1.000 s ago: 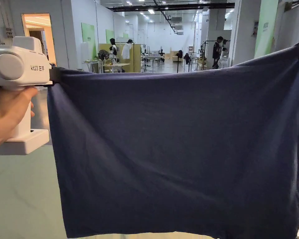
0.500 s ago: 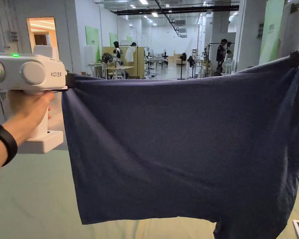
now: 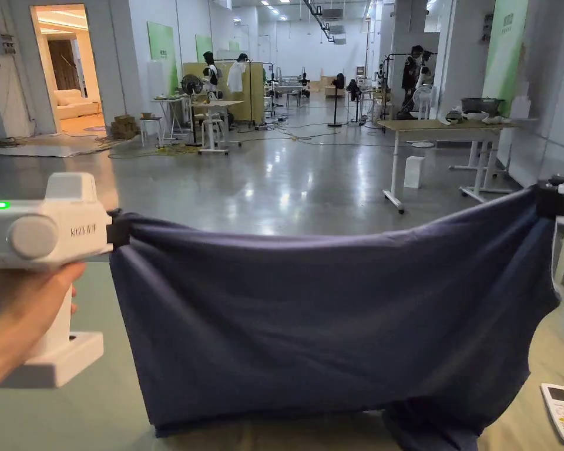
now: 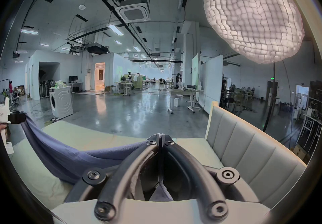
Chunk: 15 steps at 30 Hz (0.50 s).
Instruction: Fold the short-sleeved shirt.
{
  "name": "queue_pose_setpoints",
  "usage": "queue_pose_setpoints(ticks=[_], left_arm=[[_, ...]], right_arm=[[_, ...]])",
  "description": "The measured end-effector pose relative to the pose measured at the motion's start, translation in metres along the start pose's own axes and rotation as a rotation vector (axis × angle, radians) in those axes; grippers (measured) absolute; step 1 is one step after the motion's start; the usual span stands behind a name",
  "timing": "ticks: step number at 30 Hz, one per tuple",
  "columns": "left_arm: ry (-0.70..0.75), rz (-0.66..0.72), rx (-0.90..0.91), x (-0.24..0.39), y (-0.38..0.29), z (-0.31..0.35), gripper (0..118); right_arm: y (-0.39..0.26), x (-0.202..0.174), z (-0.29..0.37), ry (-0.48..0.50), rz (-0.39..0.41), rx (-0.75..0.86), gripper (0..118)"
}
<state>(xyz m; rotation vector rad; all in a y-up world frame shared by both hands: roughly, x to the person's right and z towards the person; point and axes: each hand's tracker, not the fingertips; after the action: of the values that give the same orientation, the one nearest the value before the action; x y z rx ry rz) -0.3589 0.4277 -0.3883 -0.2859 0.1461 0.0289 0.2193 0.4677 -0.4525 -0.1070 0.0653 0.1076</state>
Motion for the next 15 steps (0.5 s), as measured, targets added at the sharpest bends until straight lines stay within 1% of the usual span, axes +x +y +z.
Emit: queue_pose_setpoints(ticks=[1,2,3,4,5,6,7,8,9,10,11,12,13,15], left_arm=[[-0.012,-0.003,-0.022,-0.001,-0.010,0.003,7],[-0.022,-0.008,-0.026,-0.004,-0.019,0.010,7],[-0.026,-0.009,-0.022,-0.005,-0.031,0.019,7],[-0.045,-0.013,-0.025,-0.005,-0.037,0.024,7],[-0.062,-0.015,-0.023,-0.006,-0.048,0.035,7],[-0.075,-0.005,-0.014,-0.007,-0.056,0.042,7],[-0.085,0.000,-0.023,-0.007,-0.064,0.049,7],[-0.099,-0.009,-0.025,-0.007,-0.074,0.059,7],[-0.105,-0.025,-0.011,-0.006,-0.089,0.070,7],[-0.108,-0.021,-0.018,-0.003,-0.097,0.079,7],[-0.126,-0.003,-0.032,-0.004,-0.109,0.088,7],[-0.150,0.038,-0.030,-0.006,-0.123,0.096,7],[-0.160,0.051,-0.044,-0.007,-0.134,0.103,7],[-0.128,0.067,-0.065,-0.014,-0.164,0.107,7]], right_arm=[[-0.012,0.001,0.007,0.013,0.008,-0.024,2],[-0.023,0.002,0.014,0.014,-0.011,-0.066,2],[-0.032,0.003,0.023,0.040,0.025,-0.046,2],[-0.039,0.002,0.030,0.040,0.039,-0.046,2],[-0.046,0.002,0.042,0.038,0.085,-0.009,2],[-0.057,0.007,0.054,0.055,0.050,-0.029,2],[-0.068,0.010,0.059,0.089,0.034,-0.031,2],[-0.076,0.013,0.067,0.082,0.054,-0.027,2],[-0.090,0.016,0.076,0.087,0.021,-0.062,2],[-0.099,0.018,0.084,0.088,0.032,-0.045,2],[-0.104,0.013,0.103,0.111,0.045,-0.038,2],[-0.117,0.012,0.115,0.108,0.022,-0.065,2],[-0.129,0.014,0.127,0.114,0.018,-0.060,2],[-0.159,0.022,0.147,0.164,-0.100,-0.081,2]])
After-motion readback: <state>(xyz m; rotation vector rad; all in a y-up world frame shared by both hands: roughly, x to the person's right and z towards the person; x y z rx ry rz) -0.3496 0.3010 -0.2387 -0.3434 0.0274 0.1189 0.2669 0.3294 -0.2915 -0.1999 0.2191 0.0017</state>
